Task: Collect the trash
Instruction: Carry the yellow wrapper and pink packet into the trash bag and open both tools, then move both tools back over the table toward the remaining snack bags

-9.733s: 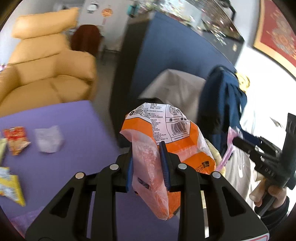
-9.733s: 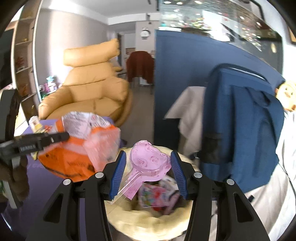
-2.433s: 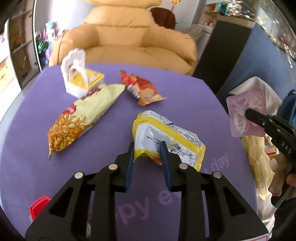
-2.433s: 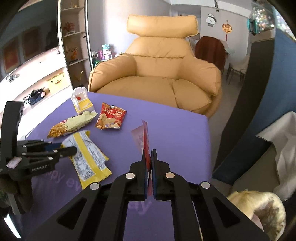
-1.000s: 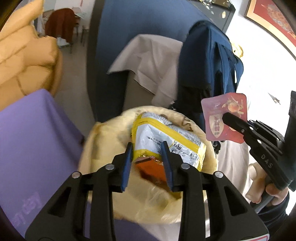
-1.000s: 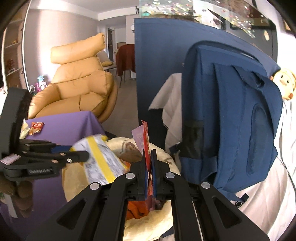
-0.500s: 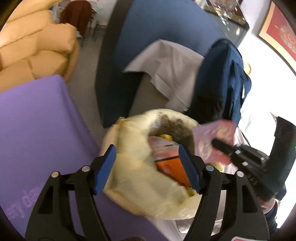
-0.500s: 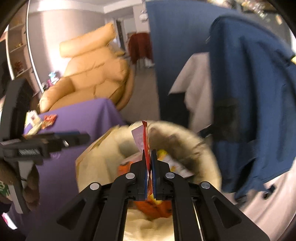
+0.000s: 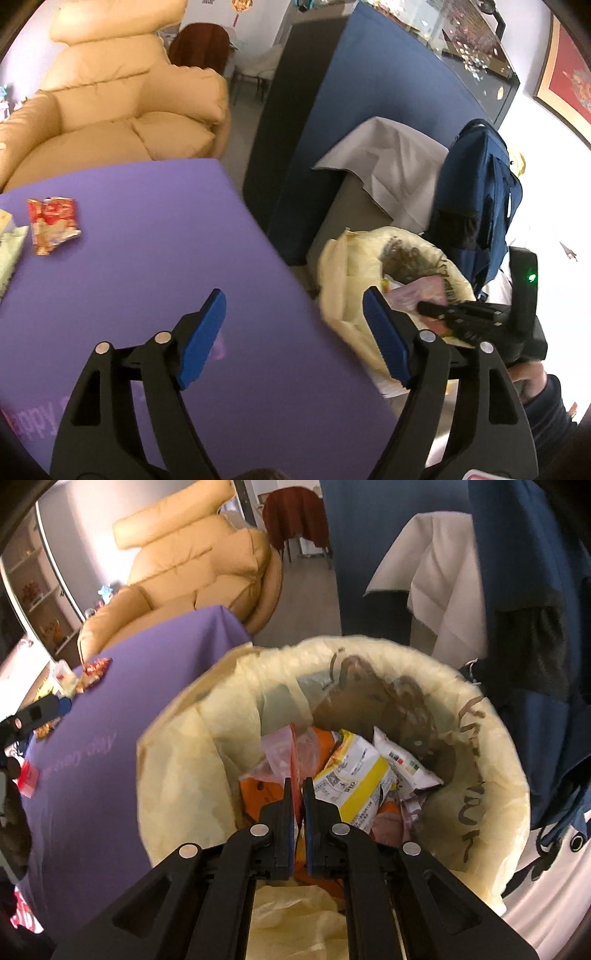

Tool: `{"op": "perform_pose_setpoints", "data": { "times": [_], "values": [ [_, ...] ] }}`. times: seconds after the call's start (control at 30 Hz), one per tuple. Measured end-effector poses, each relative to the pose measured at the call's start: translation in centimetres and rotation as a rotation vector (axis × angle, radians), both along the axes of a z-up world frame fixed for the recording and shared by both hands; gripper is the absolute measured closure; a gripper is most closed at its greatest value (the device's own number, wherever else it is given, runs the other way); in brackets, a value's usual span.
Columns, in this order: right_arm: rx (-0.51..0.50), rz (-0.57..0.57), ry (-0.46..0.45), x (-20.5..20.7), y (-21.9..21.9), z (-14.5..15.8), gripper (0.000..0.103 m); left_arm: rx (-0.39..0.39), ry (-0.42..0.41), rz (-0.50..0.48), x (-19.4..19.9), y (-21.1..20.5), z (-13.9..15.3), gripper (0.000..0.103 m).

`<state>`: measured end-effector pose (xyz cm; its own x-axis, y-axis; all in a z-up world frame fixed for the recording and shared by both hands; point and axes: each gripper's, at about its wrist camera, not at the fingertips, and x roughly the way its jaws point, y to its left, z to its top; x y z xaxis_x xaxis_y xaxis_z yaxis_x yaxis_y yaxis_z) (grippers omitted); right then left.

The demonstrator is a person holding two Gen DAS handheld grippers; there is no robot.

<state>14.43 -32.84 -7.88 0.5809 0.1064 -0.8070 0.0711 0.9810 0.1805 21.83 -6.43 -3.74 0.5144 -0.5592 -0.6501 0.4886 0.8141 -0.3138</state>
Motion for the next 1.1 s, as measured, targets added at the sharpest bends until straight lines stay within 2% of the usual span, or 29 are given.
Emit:
{"op": "perform_pose_setpoints", "data": {
  "times": [0.1, 0.13, 0.23, 0.4, 0.6, 0.73, 0.77, 0.9, 0.97, 1.1],
  "values": [
    [-0.016, -0.014, -0.022, -0.3, -0.1, 0.8, 0.094, -0.011, 0.003, 0.022, 0.0, 1.6, -0.2, 0.028],
    [-0.02, -0.018, -0.029, -0.6, 0.0, 1.1, 0.091, -0.014, 0.002, 0.03, 0.0, 2.1, -0.3, 0.027],
    [-0.043, -0.005, -0.071, -1.2, 0.6, 2.1, 0.07, 0.0, -0.017, 0.049, -0.3, 3.2, -0.5, 0.025],
    [-0.092, 0.011, -0.133, -2.1, 2.2, 4.0, 0.061, 0.021, -0.045, 0.096, -0.5, 6.1, -0.5, 0.023],
    [-0.039, 0.099, -0.193, -1.5, 5.4, 5.9, 0.061, 0.006, -0.057, 0.197, -0.3, 11.1, -0.1, 0.023],
    [-0.015, 0.168, -0.228, 0.0, 8.8, 6.5, 0.061, 0.022, -0.092, 0.246, -0.2, 14.6, 1.3, 0.022],
    [-0.02, 0.187, -0.232, 0.5, 9.9, 6.4, 0.061, 0.03, -0.095, 0.252, -0.1, 15.6, 1.7, 0.019],
    [-0.002, 0.259, -0.217, 2.3, 13.6, 5.8, 0.061, 0.053, -0.049, 0.246, 1.5, 19.3, 2.8, 0.016],
    [0.007, 0.293, -0.205, 3.3, 15.5, 5.3, 0.061, 0.096, -0.034, 0.254, 2.4, 20.8, 2.8, 0.016],
    [0.019, 0.341, -0.182, 4.6, 18.3, 4.5, 0.061, 0.246, -0.009, 0.254, 5.1, 22.6, 1.5, 0.016]
  ]
}}
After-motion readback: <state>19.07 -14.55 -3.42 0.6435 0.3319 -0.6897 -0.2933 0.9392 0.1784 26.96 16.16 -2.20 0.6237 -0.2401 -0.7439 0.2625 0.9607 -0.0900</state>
